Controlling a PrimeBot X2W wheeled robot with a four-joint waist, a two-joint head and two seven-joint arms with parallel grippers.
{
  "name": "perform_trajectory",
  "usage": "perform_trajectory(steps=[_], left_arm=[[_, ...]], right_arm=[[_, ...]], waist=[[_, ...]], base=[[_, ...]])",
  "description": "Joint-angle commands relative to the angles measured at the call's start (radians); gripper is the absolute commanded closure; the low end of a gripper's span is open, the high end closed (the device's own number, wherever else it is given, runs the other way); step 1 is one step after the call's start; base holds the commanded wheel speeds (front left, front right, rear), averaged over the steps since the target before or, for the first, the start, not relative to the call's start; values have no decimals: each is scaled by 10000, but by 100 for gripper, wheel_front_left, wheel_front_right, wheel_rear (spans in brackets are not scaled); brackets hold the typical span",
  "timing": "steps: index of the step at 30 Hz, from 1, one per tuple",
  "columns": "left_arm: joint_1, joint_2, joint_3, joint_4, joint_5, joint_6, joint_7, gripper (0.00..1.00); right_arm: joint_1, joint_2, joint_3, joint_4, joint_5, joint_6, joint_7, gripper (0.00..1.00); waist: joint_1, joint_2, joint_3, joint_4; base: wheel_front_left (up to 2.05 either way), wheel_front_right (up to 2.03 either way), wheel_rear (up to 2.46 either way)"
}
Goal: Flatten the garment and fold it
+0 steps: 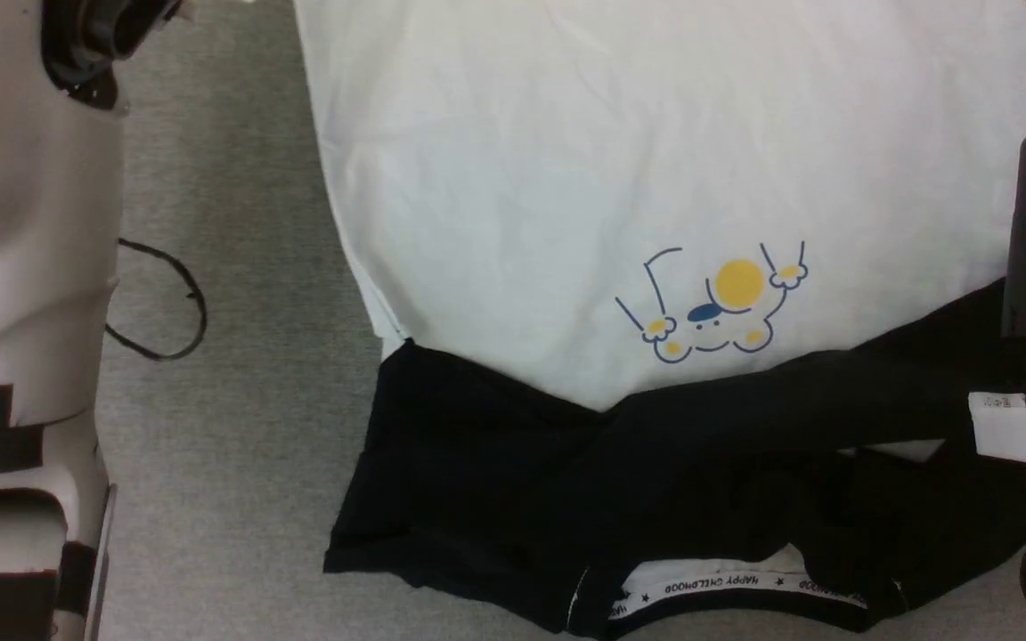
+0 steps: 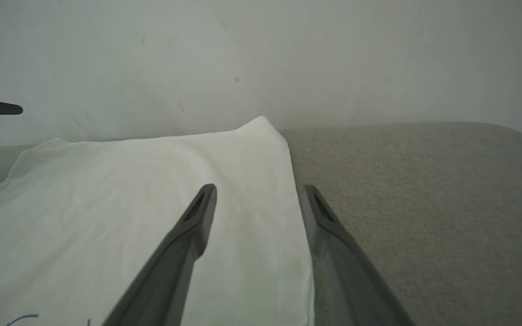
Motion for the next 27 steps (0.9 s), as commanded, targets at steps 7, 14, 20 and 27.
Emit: perform_trajectory(steps=[7, 14, 20, 27], left_arm=[[-350, 142, -137, 604, 289, 451, 430, 0], [-94, 432, -8, 1012, 255, 644, 531, 51], [162, 470, 76, 929, 4, 601, 481, 100], [441, 393, 44, 949, -60, 544, -220, 100]], right_arm=[[-292, 22, 101, 45, 38, -9, -103, 0], [-313, 23, 35, 190, 110, -9, -255, 0], [-517, -13, -79, -87, 328, -9, -261, 0], [-2330, -1388, -791, -1638, 1735, -9, 1267, 0]], waist=[[-2, 0, 851, -625], [-2, 0, 1123, -913], [-2, 0, 1112, -899], [-2, 0, 694, -775]], base=[[0, 0, 0], [0, 0, 0], [0, 0, 0], [0, 0, 0]])
